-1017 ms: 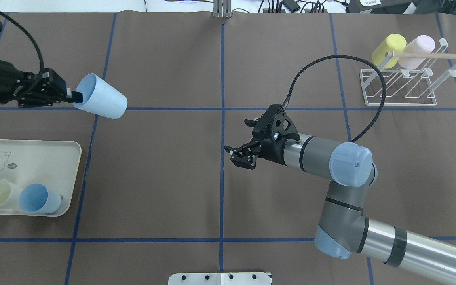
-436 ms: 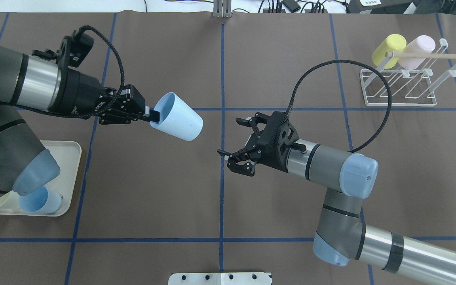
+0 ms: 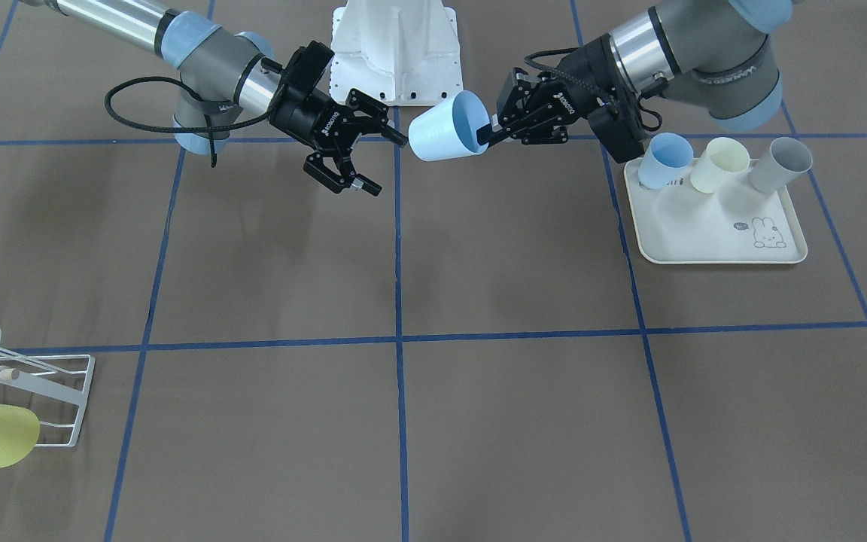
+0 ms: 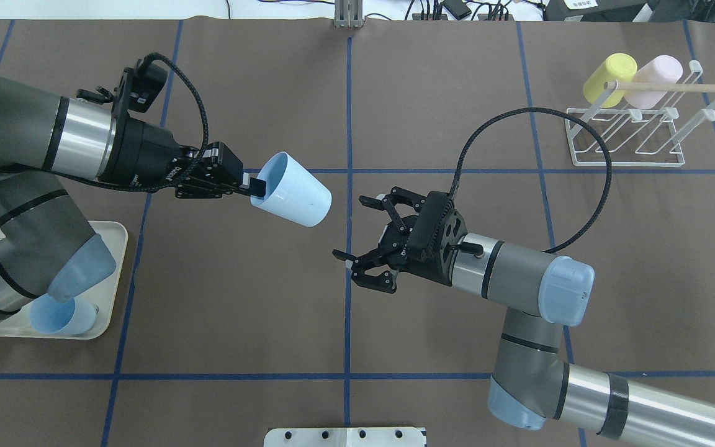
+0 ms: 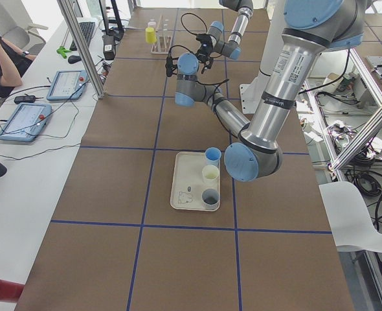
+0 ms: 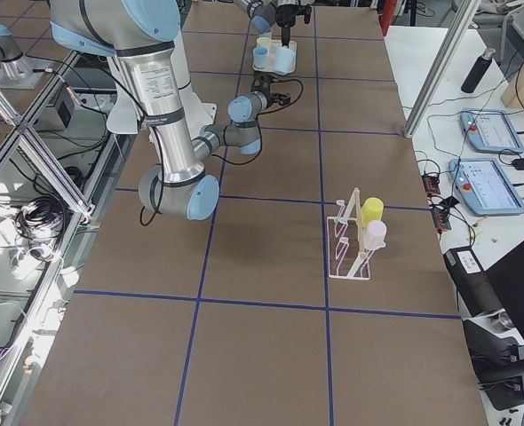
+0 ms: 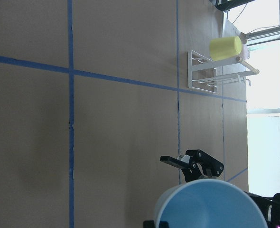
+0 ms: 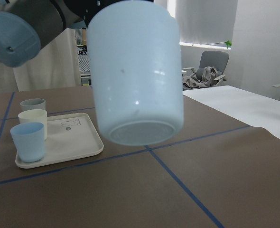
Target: Transfer IKEA cup to right arm and place on rack
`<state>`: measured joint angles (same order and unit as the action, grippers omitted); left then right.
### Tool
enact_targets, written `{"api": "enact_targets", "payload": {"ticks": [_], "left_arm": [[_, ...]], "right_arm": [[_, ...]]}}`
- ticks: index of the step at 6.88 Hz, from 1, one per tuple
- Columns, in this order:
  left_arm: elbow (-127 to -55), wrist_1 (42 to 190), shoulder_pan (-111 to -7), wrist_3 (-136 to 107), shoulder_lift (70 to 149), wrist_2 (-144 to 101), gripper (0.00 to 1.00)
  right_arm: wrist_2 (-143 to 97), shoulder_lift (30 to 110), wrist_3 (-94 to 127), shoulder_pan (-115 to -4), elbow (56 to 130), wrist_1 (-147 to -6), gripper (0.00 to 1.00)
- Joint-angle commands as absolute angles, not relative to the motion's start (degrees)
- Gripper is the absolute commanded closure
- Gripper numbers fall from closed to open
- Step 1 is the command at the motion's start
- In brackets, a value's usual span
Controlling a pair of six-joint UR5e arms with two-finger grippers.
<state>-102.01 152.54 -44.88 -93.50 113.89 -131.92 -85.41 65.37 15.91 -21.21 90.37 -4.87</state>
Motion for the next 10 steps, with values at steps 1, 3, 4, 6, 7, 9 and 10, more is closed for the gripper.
{"api": "enact_targets", "payload": {"ticks": [1, 3, 4, 6, 7, 9, 10], "left_arm": [[-101.34, 153.02, -43.69, -93.52, 114.61, -131.84, 1.0], [-101.25, 153.11, -41.67, -93.52, 114.61, -131.84, 1.0], [-101.16, 153.11, -41.05, -93.52, 114.61, -131.66, 1.0], [-100.64, 153.02, -40.87, -93.52, 114.87, -130.88, 1.0], [-98.72, 153.1, -40.52, -93.52, 116.61, -130.7, 1.0], [-97.56, 153.02, -40.34, -93.52, 117.42, -130.69, 1.0], [-97.47, 153.02, -39.65, -93.52, 117.42, -130.26, 1.0]], "right_arm": [[-85.34, 65.13, 15.82, -20.83, 90.61, -4.39, 0.01], [-85.25, 65.04, 15.91, -20.74, 91.05, -4.31, 0.01], [-85.25, 65.04, 15.91, -20.83, 91.05, -4.31, 0.01], [-85.25, 65.13, 15.82, -20.48, 90.88, -3.17, 0.01], [-85.25, 65.13, 15.82, -20.13, 90.97, -3.16, 0.01], [-85.25, 65.13, 15.73, -19.95, 90.97, -3.16, 0.01], [-85.25, 65.13, 15.73, -19.95, 91.05, -3.16, 0.01]]}}
